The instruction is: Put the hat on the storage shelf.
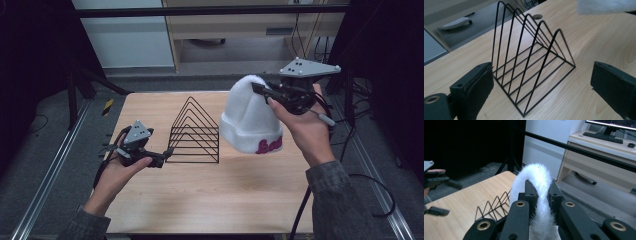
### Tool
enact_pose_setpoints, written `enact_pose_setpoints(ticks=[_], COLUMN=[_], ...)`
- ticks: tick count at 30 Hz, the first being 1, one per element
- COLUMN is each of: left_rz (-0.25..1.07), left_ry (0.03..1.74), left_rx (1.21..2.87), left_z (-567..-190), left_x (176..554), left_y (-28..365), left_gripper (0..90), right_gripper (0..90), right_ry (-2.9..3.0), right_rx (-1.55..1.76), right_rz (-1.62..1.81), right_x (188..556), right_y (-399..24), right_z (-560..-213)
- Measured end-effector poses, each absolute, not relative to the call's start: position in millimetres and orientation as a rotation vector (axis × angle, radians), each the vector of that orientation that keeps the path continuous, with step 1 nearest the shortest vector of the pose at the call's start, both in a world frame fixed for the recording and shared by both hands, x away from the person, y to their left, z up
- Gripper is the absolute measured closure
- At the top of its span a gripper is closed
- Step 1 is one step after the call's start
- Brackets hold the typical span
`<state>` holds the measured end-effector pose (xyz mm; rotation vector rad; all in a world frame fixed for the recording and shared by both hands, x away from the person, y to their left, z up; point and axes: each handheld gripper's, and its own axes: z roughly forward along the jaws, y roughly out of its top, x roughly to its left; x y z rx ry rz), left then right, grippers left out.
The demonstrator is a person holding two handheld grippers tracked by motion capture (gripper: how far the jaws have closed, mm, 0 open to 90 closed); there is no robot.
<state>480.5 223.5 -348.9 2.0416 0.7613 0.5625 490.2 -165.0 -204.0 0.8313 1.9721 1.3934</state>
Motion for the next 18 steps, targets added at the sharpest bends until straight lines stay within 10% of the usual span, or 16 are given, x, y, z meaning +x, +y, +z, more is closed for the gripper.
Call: enact_pose_setpoints(ticks=[18], left_rz=[0.519], left_ry=[0.730], left_rx=[1.933], left_z=[-304.2], left_x=[504.3], left_y=[221.5], left_gripper=[12.9], right_gripper=[82.6], right_ry=[1.930], right_rx=[0.756], right_rz=[1.486], right_x=[505.0], right_y=[-126.2], right_z=[-164.7])
